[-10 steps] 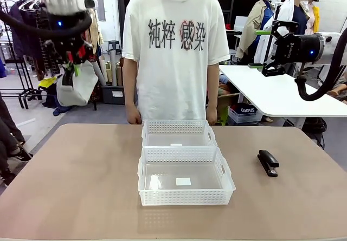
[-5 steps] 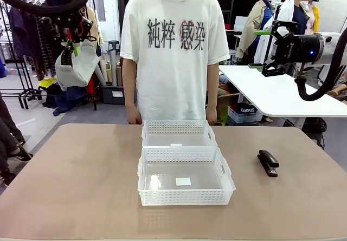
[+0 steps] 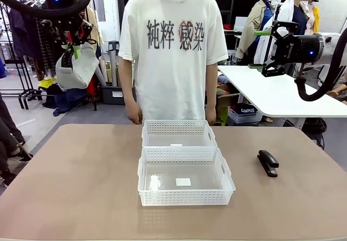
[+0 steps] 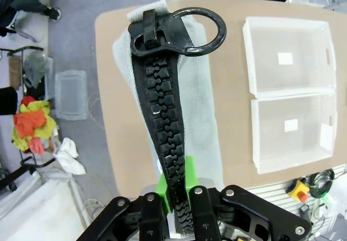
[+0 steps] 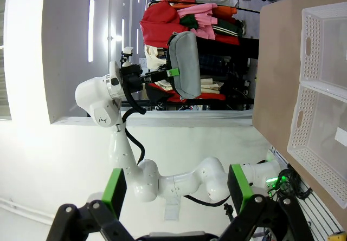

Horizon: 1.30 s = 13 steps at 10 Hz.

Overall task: Distribute items into two baskets.
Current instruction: Move the picked Pencil pouch towards the Organizing basket indicated by the person, stopping as directed.

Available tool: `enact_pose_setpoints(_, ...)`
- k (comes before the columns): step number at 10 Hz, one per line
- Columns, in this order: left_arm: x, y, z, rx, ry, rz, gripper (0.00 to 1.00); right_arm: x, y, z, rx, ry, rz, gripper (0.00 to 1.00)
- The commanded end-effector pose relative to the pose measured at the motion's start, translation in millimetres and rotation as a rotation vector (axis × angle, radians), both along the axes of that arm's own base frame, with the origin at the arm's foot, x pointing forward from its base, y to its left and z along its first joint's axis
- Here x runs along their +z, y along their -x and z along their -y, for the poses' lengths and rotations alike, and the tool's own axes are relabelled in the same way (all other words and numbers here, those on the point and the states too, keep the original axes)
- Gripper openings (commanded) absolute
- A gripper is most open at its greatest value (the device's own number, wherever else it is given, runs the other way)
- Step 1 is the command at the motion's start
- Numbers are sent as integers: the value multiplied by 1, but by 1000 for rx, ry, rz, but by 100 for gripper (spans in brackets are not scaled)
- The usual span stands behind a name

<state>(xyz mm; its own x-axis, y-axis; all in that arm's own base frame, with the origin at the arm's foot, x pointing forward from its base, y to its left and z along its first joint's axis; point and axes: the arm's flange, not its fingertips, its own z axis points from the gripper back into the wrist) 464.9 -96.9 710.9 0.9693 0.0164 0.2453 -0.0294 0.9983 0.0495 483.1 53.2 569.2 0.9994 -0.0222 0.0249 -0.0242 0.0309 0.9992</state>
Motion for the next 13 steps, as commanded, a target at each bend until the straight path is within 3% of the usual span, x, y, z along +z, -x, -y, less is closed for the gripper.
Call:
enact_pose_setpoints(1,1,4,-2,10,1,2,0,2,0,0,-2,1,3,100)
enact_pose_setpoints(13,1,4,-2,10,1,2,0,2,0,0,-2,1,3,100)
